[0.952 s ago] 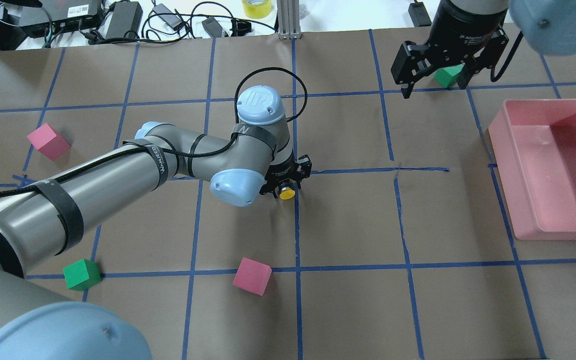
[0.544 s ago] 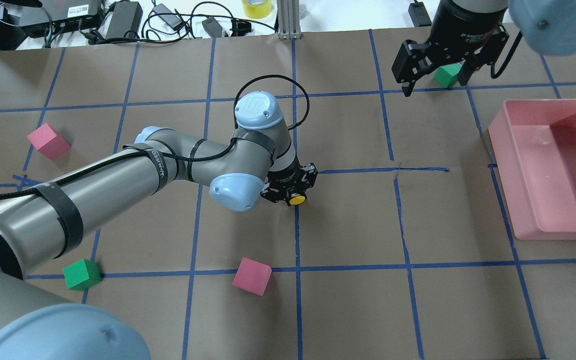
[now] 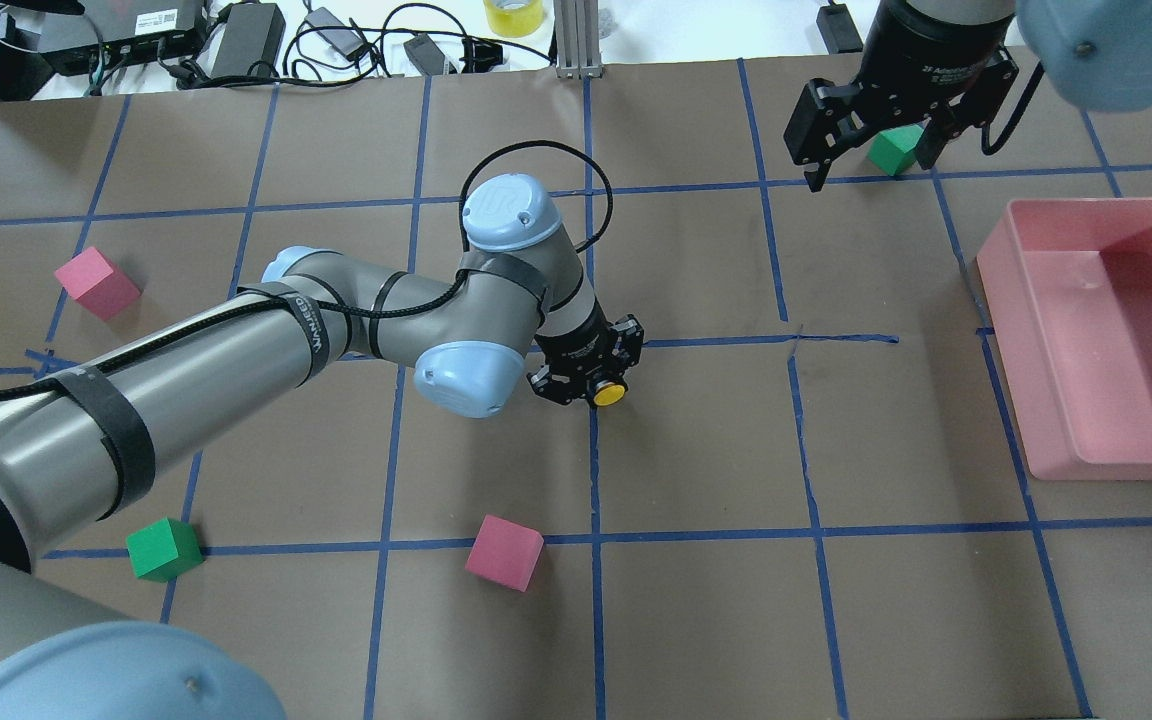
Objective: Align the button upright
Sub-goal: 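Lift and rotate the button with the left gripper, cap upward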
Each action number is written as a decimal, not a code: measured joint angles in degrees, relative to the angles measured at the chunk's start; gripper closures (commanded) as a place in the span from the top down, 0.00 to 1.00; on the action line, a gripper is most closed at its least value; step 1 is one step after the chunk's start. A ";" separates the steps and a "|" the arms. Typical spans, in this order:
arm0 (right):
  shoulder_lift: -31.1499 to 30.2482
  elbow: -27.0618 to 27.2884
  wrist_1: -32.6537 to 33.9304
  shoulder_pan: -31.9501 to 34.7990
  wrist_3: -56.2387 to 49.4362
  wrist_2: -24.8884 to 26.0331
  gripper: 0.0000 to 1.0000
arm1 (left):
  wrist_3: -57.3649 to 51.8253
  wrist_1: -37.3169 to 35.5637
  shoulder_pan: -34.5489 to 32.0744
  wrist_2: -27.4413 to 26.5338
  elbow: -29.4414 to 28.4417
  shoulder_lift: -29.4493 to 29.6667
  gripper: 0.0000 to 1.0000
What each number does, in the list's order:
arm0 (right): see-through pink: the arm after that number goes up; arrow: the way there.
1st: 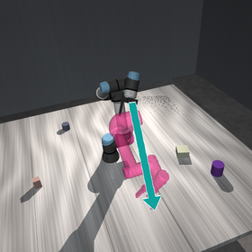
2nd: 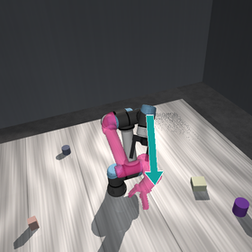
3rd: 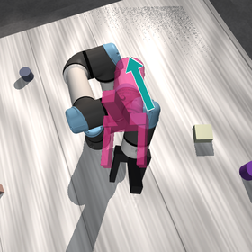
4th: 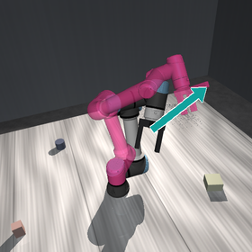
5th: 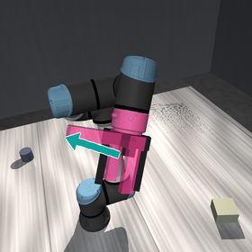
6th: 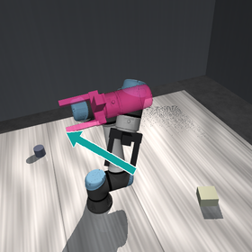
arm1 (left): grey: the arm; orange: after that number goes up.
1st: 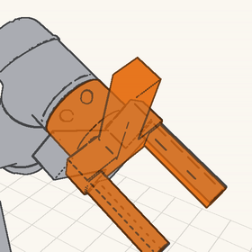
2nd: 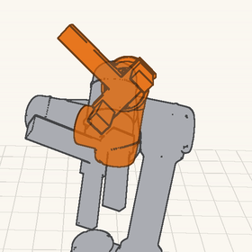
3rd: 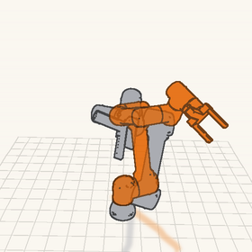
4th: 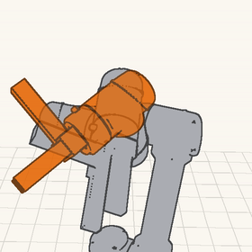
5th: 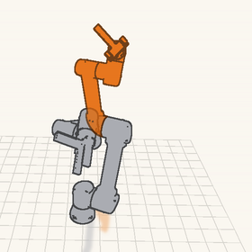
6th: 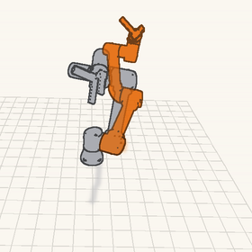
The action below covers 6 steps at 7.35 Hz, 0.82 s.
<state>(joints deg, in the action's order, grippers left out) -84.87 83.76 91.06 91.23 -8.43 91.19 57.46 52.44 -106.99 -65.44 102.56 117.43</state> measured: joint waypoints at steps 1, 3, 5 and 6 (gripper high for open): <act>0.01 0.00 -0.01 0.00 0.00 -0.08 1.00 | 3.66 0.15 2.88 6.42 -0.01 -0.11 0.00; -0.01 0.00 -0.01 0.00 0.00 -0.36 1.00 | 5.97 1.47 8.85 18.26 0.33 -0.16 0.00; -0.01 0.00 -0.01 0.00 0.00 -0.40 1.00 | 6.17 5.03 13.22 31.39 2.12 0.24 0.00; 0.03 0.00 -0.03 0.00 0.00 -0.33 1.00 | 5.27 5.42 13.91 36.13 3.90 0.72 0.00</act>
<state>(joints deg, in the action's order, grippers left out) -84.85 83.76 91.04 91.23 -8.44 90.86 62.73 57.85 -93.08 -29.31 106.46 118.15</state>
